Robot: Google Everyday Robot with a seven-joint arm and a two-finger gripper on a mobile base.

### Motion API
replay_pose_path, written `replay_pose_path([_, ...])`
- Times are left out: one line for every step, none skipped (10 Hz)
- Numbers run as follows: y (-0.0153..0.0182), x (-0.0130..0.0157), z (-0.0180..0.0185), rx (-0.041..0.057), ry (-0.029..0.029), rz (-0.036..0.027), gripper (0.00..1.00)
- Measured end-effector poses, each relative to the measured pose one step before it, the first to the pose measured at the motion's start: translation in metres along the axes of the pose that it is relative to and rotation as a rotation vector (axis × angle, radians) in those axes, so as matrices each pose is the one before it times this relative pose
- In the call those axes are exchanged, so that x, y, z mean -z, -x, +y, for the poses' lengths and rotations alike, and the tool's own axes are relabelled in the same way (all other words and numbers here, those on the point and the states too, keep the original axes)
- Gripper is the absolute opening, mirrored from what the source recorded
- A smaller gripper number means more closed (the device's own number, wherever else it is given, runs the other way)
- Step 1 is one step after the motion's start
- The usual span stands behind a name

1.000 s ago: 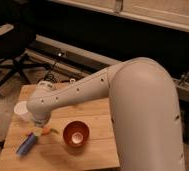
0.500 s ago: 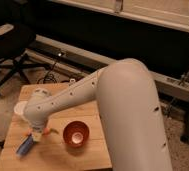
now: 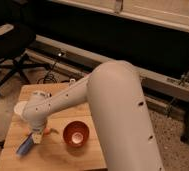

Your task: Place the pepper in the ceramic cup

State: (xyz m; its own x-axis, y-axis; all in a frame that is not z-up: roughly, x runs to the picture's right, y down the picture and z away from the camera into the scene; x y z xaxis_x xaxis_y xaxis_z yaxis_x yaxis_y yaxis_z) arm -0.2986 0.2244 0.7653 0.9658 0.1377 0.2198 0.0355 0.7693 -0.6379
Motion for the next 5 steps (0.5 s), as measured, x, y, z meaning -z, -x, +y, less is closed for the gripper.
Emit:
replay_pose_path([0.00041,-0.00238,-0.00124,0.00667,0.00632,0.00270,0.65])
replay_pose_path([-0.00167,-0.00133,-0.00227,0.00115,0.00164,0.00489,0.65])
replay_pose_path([-0.00175,-0.00124,-0.00236,0.00051,0.00111,0.00454,0.65])
replay_pose_path([-0.00232,-0.00131,-0.00418,0.00102,-0.00055,0.00621,0.65])
replay_pose_path([-0.00265,-0.00338,-0.00445,0.00166,0.00335,0.00831,0.65])
